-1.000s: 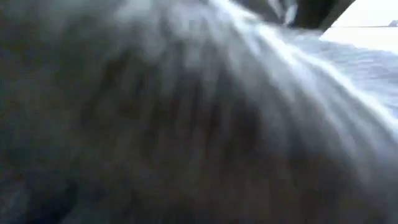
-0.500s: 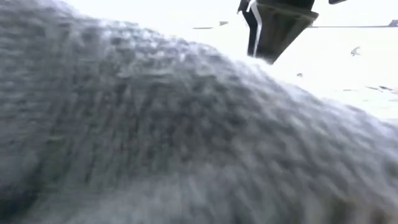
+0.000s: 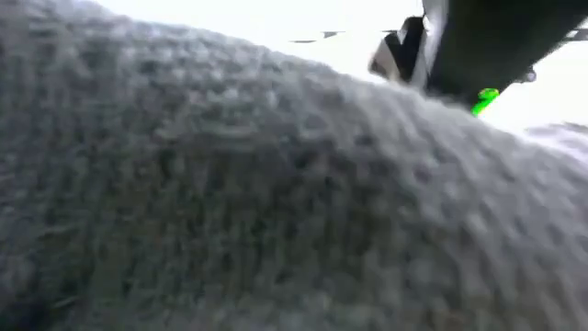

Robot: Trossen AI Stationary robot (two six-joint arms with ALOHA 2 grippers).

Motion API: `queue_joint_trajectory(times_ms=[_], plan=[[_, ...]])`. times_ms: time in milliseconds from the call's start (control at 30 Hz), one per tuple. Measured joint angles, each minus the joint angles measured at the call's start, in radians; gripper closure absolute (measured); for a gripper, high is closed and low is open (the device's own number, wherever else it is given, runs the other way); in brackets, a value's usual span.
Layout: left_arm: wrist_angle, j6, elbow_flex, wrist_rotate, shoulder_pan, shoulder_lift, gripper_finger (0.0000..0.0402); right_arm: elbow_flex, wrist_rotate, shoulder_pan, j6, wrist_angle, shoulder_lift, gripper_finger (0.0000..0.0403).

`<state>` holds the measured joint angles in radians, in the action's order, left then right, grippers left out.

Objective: Fold towel
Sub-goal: Fold the gray towel, then stack the gray towel on top of the yellow towel

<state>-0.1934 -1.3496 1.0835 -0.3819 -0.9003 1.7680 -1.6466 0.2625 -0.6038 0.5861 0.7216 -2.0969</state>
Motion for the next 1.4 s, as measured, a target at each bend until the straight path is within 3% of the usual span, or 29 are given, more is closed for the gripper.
queue_joint_trajectory(times_ms=[233,367,500,700,900,1033,1233,1400], plan=[[0.143,0.281,0.045,-0.226,0.045,0.027,0.0288,0.135,-0.114,-0.001,0.169,-0.193,0.000,0.0296],[0.164,0.334,0.064,-0.220,0.117,0.099,0.0288,0.135,-0.098,-0.008,0.197,-0.171,0.048,0.0308],[0.194,0.395,0.113,-0.131,0.173,0.186,0.0288,0.141,-0.052,-0.021,0.224,-0.167,0.147,0.0305],[0.167,0.545,0.239,-0.012,0.246,0.312,0.0288,0.270,0.066,-0.061,0.384,-0.112,0.307,0.0262],[0.101,0.542,0.286,0.095,0.288,0.397,0.0288,0.497,0.058,-0.072,0.683,-0.204,0.395,0.0211],[0.104,0.533,0.283,0.079,0.286,0.407,0.0288,0.620,-0.049,-0.070,0.807,-0.412,0.392,0.0180],[0.104,0.529,0.281,0.078,0.283,0.409,0.0288,0.773,-0.096,-0.044,0.889,-0.861,0.354,0.0142],[0.112,0.530,0.279,0.069,0.277,0.411,0.0288,0.794,-0.094,-0.027,0.940,-0.912,0.282,0.0125]])
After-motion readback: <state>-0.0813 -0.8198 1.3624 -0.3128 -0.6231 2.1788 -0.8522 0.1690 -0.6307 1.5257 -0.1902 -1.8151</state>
